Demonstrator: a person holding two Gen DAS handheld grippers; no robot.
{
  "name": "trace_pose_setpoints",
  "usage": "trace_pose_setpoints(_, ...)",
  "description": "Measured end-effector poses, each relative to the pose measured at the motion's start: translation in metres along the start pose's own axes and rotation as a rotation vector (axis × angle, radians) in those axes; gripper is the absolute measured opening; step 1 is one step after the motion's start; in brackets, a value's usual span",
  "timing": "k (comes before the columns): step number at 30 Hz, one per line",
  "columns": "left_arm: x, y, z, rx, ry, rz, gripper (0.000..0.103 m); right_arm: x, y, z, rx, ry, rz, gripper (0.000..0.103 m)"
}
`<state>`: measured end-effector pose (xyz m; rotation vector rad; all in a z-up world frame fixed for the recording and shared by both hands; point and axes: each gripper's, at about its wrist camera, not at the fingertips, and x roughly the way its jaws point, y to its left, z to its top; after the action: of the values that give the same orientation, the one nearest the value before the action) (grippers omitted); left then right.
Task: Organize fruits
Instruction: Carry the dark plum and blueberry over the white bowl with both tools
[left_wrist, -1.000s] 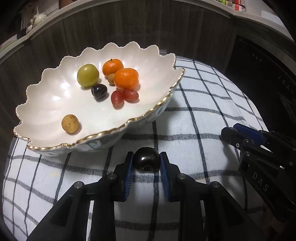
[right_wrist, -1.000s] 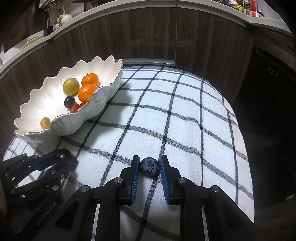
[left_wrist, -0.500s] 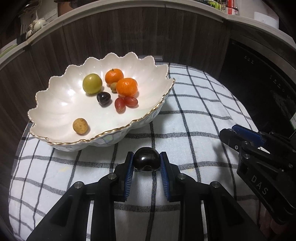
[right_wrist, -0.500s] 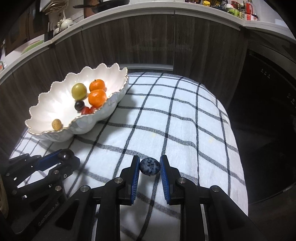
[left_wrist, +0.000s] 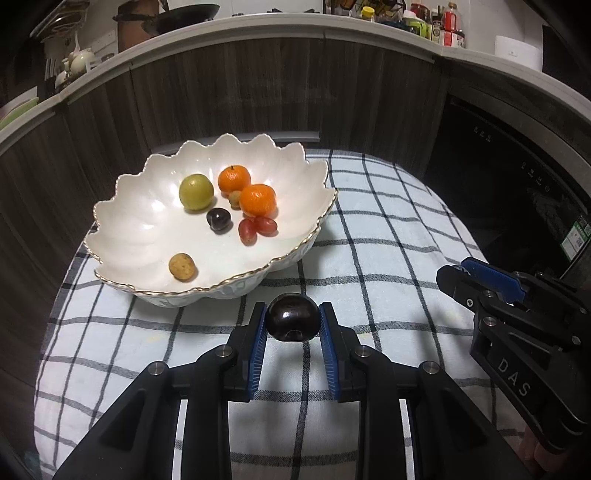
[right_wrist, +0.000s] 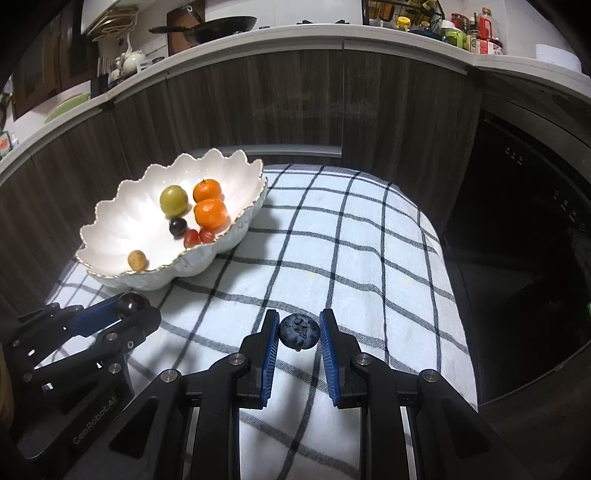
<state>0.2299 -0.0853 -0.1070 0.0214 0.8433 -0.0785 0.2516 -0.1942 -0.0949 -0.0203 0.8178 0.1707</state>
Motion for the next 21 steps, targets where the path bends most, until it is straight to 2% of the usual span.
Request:
trace_pose_setpoints(12,-0.032,0.015,0.006,-0.021,-0.049,-0.001,0.028,-0.031,0.017,0.007,-0.011,-0.049,0.0,0.024)
trace_pose_setpoints(21,-0.05,0.042,0.01,-0.059,-0.074,0.011,0.028,-0.048,0.039,0.019,-0.036,-0.085,0.008,0.024)
